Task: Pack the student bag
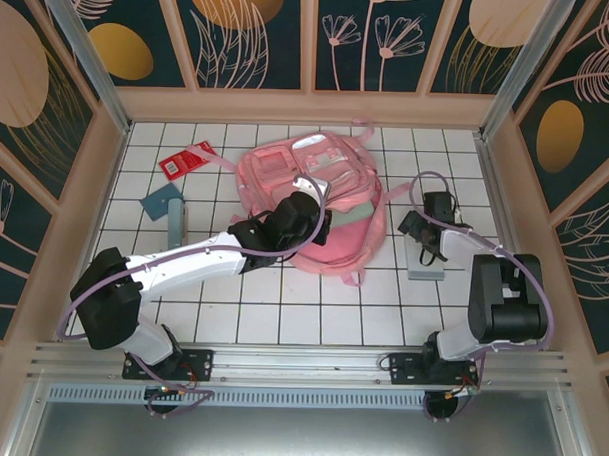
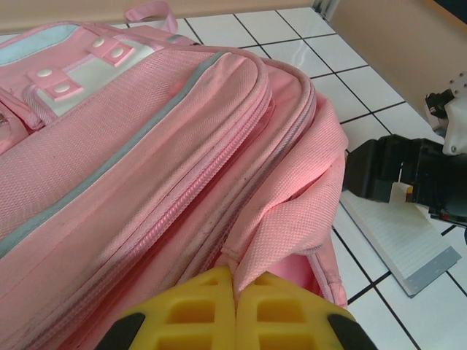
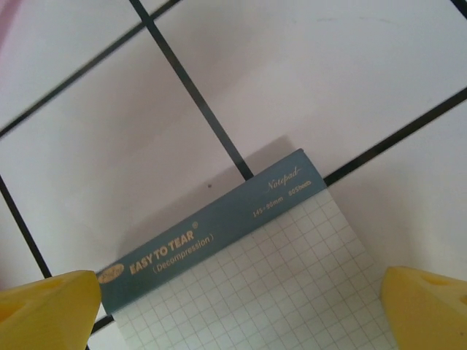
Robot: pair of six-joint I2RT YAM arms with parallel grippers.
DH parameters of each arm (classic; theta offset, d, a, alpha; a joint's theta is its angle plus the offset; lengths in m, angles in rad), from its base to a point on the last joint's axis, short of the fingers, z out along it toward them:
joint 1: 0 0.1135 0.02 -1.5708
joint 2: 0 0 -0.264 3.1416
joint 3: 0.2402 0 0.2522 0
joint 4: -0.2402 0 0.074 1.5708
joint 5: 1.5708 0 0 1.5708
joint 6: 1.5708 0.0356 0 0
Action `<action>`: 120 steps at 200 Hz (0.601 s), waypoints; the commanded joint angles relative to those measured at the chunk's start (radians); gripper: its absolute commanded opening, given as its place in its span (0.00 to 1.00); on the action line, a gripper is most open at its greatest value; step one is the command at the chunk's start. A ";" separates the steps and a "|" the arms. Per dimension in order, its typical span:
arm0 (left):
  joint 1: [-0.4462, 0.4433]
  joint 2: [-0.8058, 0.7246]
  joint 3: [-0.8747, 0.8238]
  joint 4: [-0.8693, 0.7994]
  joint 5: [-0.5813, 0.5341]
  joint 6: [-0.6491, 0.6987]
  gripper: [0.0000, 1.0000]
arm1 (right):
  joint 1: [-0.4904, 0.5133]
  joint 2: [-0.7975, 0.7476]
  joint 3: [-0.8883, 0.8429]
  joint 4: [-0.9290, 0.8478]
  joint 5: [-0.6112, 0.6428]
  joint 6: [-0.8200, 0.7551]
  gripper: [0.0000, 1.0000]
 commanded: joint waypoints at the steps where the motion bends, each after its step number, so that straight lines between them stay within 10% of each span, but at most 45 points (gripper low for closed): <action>1: 0.005 -0.052 -0.006 0.045 -0.011 0.011 0.00 | 0.010 -0.006 -0.015 -0.093 0.067 0.008 0.99; 120: 0.005 -0.084 -0.042 0.073 0.001 0.000 0.00 | 0.074 -0.033 0.000 -0.206 0.109 0.087 0.99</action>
